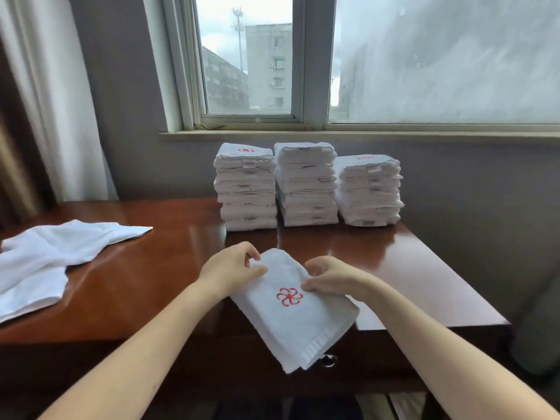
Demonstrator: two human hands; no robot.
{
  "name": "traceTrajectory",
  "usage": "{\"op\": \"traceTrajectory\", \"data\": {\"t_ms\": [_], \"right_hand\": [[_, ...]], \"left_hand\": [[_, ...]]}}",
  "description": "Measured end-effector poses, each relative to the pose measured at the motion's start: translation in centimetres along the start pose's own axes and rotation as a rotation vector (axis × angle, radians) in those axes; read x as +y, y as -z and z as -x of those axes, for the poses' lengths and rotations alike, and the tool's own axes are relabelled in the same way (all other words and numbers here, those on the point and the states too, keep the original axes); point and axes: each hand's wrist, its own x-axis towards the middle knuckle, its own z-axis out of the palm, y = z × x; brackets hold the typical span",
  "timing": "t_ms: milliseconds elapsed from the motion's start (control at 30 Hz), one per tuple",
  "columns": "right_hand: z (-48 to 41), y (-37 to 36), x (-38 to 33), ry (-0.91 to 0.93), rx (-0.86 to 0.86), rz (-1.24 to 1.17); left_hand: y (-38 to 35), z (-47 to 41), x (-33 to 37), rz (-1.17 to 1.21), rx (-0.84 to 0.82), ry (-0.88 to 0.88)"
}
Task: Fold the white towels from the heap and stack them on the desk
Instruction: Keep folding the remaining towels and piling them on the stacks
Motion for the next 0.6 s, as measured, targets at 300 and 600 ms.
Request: {"op": "traceTrajectory", "data": {"t_ms": [300, 600], "right_hand": [[-0.4, -1.2, 0.7, 0.024, 0.258, -0.25], [0.5, 0.5, 1.8, -0.069, 0.092, -0.673]], "left_hand": [[-0.5, 1.5, 0.8, 0.359, -0.233, 0.195], [-0.4, 2.2, 1.1, 0.98, -0.455, 0.196]]}}
